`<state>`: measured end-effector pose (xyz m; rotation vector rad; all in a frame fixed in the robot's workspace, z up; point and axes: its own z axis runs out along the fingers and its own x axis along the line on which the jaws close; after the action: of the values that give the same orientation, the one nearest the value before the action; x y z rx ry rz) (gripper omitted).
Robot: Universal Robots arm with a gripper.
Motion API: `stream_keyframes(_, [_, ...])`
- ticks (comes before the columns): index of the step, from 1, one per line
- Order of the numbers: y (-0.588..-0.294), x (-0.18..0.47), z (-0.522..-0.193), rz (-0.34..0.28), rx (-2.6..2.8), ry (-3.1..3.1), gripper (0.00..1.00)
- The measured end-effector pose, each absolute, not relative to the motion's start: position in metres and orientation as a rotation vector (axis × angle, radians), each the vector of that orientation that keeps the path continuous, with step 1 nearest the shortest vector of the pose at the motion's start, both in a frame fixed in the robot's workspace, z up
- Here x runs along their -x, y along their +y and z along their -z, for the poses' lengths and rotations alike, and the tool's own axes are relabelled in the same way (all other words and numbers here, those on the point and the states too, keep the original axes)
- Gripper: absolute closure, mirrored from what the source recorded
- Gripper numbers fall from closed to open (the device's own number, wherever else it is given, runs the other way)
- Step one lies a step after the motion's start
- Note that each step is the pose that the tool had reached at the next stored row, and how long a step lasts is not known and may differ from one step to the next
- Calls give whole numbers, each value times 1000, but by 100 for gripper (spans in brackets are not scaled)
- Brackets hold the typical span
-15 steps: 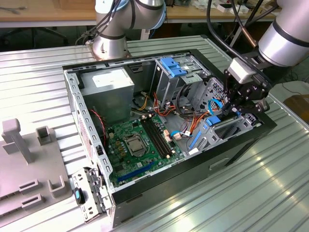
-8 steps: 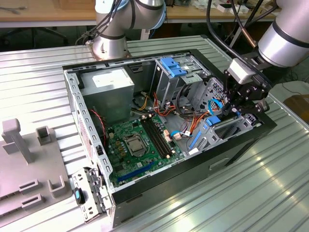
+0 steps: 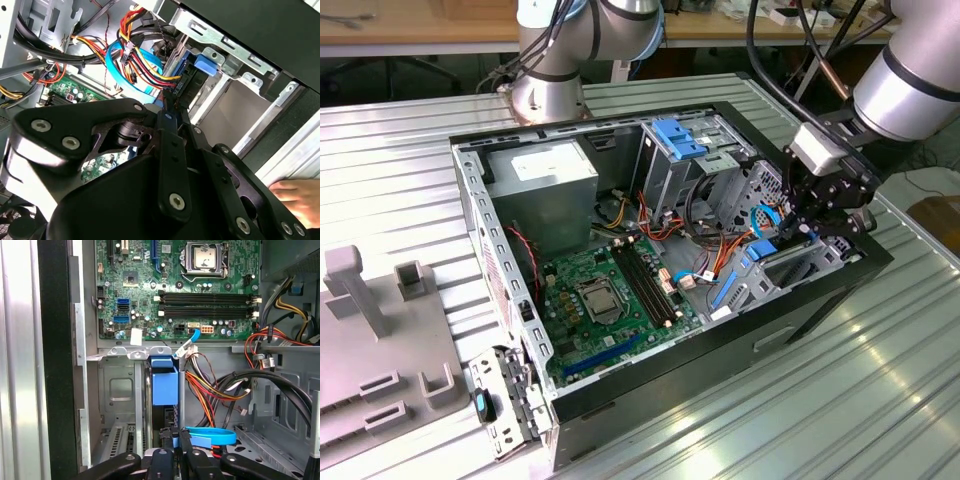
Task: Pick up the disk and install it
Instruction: 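Insert the second disk wire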
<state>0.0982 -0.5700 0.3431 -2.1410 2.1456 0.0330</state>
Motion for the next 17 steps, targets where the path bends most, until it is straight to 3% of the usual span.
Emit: stream_keyframes(17, [-570, -98, -339, -36, 2140, 2144, 84])
